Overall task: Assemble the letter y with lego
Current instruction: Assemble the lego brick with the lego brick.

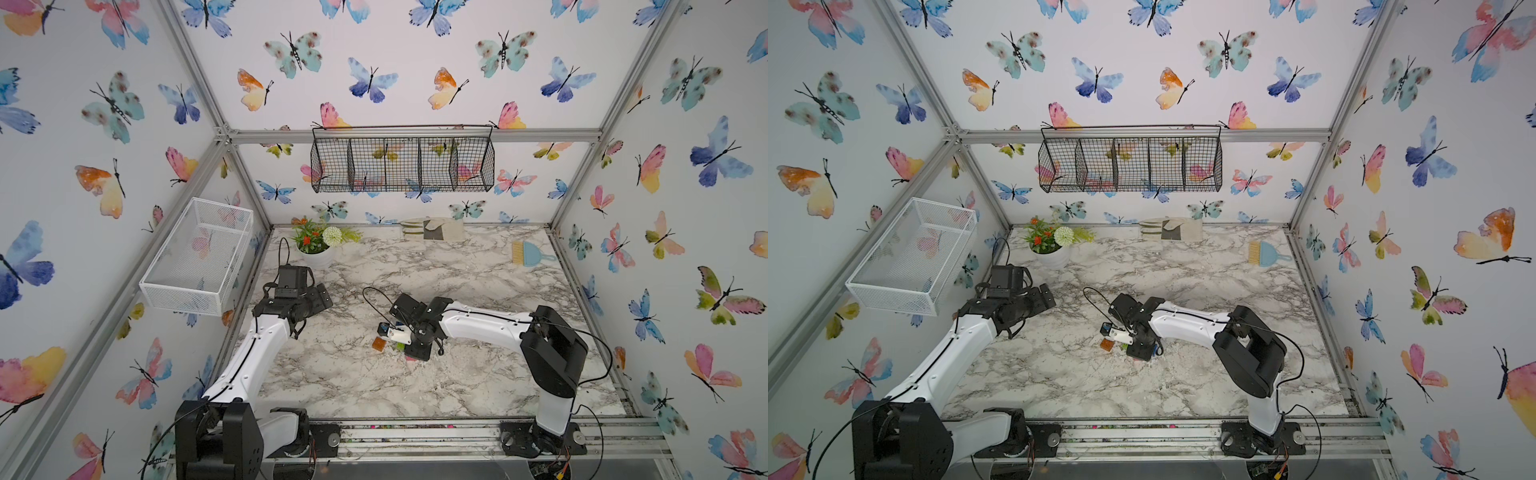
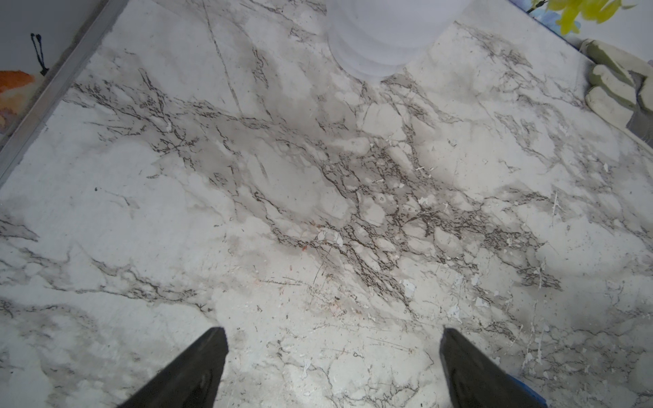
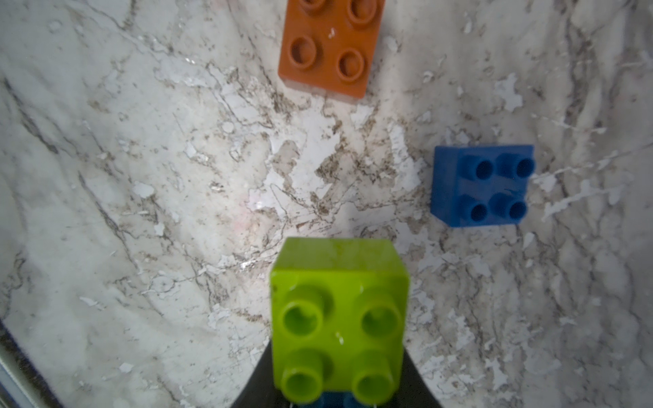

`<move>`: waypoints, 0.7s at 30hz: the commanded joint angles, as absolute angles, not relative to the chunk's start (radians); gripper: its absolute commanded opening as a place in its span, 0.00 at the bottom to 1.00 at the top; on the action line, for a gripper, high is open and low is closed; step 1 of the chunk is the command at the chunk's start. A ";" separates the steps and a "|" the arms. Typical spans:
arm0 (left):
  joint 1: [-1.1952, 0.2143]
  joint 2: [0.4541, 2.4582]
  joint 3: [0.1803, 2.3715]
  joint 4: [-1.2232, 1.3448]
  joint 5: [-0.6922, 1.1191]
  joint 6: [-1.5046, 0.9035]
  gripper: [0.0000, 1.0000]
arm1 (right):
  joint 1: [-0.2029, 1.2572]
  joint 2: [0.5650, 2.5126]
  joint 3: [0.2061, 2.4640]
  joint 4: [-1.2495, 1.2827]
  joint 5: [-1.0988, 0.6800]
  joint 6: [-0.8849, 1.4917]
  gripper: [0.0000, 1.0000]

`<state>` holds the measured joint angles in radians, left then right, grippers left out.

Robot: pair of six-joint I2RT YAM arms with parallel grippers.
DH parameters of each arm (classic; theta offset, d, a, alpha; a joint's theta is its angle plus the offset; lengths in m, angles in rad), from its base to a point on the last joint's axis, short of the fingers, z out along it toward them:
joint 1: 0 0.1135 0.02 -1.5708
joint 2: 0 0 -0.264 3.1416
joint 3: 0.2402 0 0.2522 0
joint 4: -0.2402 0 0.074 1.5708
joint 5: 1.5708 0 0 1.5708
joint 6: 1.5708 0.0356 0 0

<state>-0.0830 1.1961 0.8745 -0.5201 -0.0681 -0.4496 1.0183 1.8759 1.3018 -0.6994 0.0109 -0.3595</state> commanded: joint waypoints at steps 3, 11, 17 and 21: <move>-0.068 1.182 0.868 -0.512 -0.040 -0.443 0.95 | 1.043 1.899 1.292 -0.737 0.031 -0.380 0.10; -0.061 1.212 0.894 -0.551 -0.027 -0.438 0.95 | 1.046 1.906 1.295 -0.740 0.027 -0.385 0.10; -0.060 1.220 0.893 -0.548 -0.008 -0.437 0.95 | 1.048 1.908 1.274 -0.738 0.028 -0.386 0.10; -0.058 1.212 0.891 -0.546 -0.014 -0.439 0.95 | 1.048 1.894 1.253 -0.726 0.041 -0.385 0.10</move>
